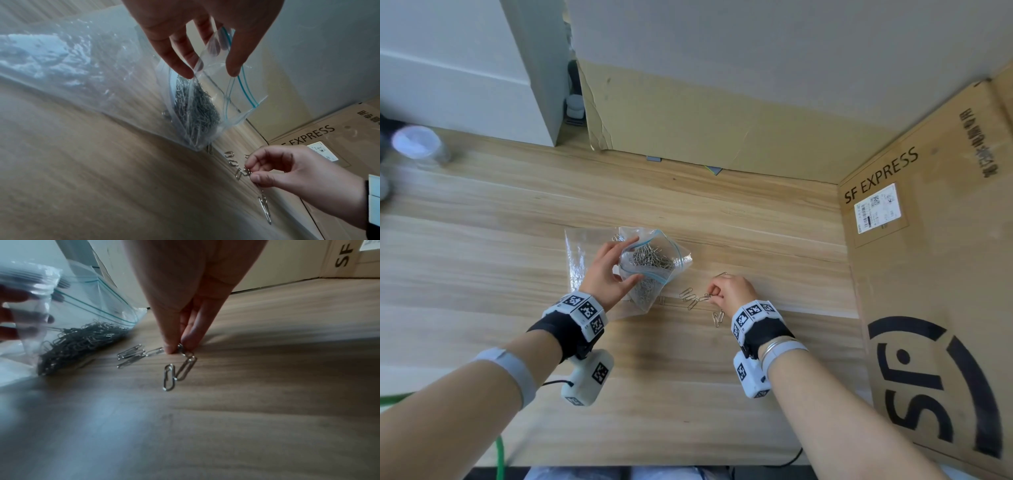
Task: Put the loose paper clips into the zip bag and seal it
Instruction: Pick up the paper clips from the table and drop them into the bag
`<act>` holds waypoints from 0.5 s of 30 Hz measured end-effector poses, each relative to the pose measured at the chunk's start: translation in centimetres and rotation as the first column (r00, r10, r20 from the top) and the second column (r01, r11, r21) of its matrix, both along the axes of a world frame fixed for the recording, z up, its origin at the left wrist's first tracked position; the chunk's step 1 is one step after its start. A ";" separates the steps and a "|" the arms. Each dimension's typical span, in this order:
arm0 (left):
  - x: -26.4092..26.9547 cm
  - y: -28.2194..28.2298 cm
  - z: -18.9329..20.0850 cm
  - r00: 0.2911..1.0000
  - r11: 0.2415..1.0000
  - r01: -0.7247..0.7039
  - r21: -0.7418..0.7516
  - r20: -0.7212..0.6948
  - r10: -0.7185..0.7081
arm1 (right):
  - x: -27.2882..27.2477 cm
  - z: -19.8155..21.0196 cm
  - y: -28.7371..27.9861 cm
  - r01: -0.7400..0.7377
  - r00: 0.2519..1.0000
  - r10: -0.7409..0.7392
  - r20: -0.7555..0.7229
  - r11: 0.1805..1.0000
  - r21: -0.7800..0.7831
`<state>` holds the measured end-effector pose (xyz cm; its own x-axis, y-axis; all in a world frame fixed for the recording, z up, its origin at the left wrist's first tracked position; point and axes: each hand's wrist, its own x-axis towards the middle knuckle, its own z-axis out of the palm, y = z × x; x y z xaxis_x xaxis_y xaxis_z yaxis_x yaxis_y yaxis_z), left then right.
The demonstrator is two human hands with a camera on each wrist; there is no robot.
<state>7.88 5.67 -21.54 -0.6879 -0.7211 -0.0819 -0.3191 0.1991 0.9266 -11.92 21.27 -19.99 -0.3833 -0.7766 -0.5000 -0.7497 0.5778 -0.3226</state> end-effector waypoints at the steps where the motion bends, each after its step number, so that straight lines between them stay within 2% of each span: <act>1: 0.0 0.0 0.0 1.000 1.000 -0.001 -0.006 0.002 0.001 | 0.0 0.0 -0.1 -0.003 1.000 0.003 0.001 1.000 0.010; 8: 0.1 0.0 0.3 0.999 0.999 -0.001 -0.034 0.033 0.003 | 0.1 0.0 -1.0 0.038 0.999 -0.039 0.005 0.995 0.097; 15: 0.1 0.0 0.3 1.000 1.000 0.001 -0.031 0.025 0.000 | 0.3 -0.1 -1.4 0.039 0.999 -0.038 -0.014 0.993 0.108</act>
